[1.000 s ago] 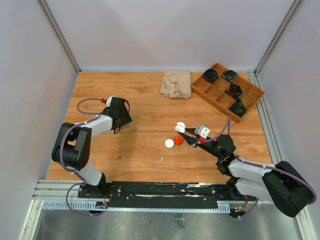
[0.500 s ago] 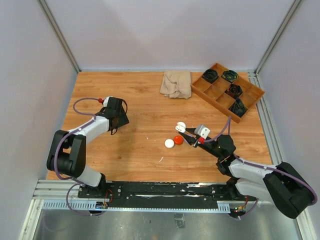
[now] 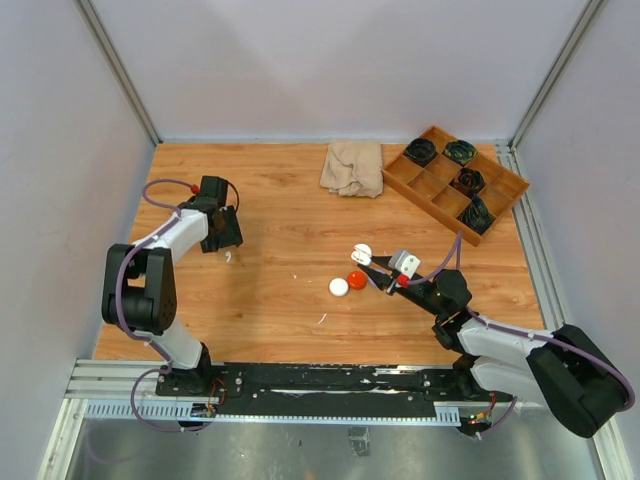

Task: Insert the wireless bluetooth earbuds into the charging case
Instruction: Pick up the earbud from the center of the board, then place the earbud in the charging case.

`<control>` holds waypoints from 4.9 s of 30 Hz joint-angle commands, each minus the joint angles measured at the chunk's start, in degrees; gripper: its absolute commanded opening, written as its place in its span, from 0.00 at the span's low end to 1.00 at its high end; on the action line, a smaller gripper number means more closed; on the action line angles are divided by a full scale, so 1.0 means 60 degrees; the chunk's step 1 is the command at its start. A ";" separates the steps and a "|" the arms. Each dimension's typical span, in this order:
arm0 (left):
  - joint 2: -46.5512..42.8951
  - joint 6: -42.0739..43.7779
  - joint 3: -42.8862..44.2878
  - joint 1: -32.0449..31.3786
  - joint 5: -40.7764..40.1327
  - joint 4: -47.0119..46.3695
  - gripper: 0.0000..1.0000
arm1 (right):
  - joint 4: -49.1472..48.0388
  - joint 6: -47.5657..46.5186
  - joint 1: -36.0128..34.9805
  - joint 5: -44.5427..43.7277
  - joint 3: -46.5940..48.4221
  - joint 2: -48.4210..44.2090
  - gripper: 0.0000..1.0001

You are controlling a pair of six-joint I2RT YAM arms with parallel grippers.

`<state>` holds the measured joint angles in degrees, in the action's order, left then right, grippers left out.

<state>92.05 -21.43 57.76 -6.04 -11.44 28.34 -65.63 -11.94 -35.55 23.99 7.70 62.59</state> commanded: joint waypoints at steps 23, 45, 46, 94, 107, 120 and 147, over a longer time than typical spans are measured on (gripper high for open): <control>0.2235 0.1653 0.1492 0.0377 0.0896 0.1426 0.38 | -0.0012 -0.0174 -0.0138 -0.0043 0.0102 -0.0258 0.01; 0.2064 0.1726 0.1126 0.0363 0.1611 0.1618 0.34 | 0.0097 -0.0192 -0.0139 0.0017 0.0141 -0.0246 0.01; 0.2061 0.1730 0.1122 0.0363 0.1608 0.1640 0.34 | 0.0098 -0.0192 -0.0139 0.0029 0.0137 -0.0250 0.01; -0.4080 -0.1869 -0.2221 -0.3879 0.2444 -0.3891 0.18 | -0.0121 0.0310 -0.0262 0.0455 0.0302 -0.0022 0.01; -0.4407 -0.1995 -0.1774 -0.6636 0.0525 -0.5821 0.18 | -0.1389 0.0838 -0.0262 0.0507 0.0393 0.0802 0.01; -0.4100 -0.1382 -0.1958 -0.8478 -0.0929 -0.7892 0.18 | -0.3460 0.1654 -0.0270 0.0514 0.0342 0.1862 0.01; -0.3399 -0.0537 -0.2341 -0.9412 -0.2026 -0.8923 0.17 | -0.3281 0.1595 -0.0260 0.0411 0.0137 0.1085 0.01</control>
<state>71.85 -25.71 44.82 -61.56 -21.43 -23.11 -82.30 -2.50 -35.66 26.50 8.80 70.32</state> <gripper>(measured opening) 0.222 0.268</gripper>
